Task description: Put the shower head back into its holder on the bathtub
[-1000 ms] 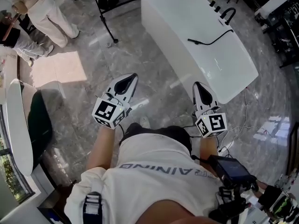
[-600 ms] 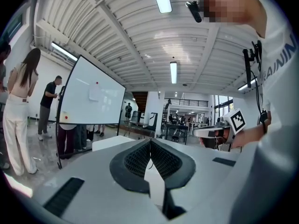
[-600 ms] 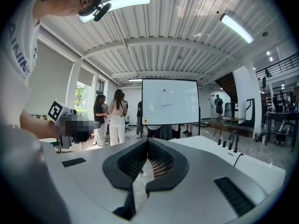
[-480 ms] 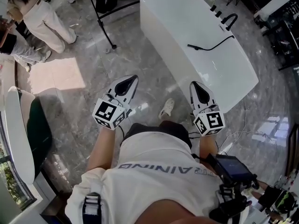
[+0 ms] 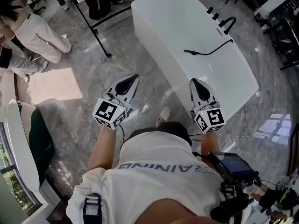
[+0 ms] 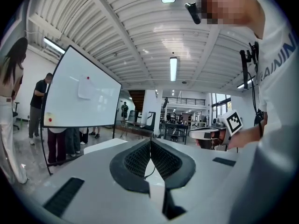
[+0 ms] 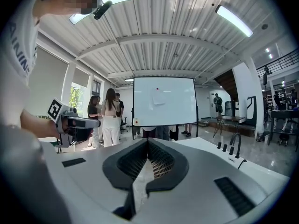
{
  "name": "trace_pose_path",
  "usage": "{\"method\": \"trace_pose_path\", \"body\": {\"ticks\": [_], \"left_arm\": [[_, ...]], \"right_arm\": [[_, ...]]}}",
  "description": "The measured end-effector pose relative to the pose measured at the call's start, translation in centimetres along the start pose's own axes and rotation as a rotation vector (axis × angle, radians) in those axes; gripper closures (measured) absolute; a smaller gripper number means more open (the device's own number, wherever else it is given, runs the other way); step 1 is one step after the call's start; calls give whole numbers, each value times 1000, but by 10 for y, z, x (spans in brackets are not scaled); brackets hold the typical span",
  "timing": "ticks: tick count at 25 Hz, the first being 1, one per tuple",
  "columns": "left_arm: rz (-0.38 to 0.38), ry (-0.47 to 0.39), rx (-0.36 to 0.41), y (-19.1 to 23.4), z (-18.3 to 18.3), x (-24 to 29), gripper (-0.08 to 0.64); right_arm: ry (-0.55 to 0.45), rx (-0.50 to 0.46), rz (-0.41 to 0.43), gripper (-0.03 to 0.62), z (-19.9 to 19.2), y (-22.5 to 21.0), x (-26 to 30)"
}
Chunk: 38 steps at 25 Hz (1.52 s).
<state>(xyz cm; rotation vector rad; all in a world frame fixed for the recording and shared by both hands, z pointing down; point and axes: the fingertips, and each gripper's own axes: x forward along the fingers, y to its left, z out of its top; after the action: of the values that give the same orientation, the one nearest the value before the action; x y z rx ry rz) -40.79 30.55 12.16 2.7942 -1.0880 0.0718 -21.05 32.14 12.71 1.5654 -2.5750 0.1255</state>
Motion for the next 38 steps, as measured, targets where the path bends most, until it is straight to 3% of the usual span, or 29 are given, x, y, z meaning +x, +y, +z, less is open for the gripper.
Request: {"method": "trace_pose_path", "body": {"ticks": [11, 19, 30, 38], "left_arm": [[-22, 2, 0, 1, 23, 191, 543], [-117, 38, 21, -4, 31, 288, 543], [-352, 48, 1, 30, 37, 428, 543], [-538, 69, 8, 97, 58, 532, 543]], "right_arm": [[4, 22, -31, 581, 0, -180, 43], [-5, 76, -110, 581, -9, -257, 54], [23, 90, -327, 581, -9, -340, 94], [70, 87, -510, 581, 8, -393, 168]]}}
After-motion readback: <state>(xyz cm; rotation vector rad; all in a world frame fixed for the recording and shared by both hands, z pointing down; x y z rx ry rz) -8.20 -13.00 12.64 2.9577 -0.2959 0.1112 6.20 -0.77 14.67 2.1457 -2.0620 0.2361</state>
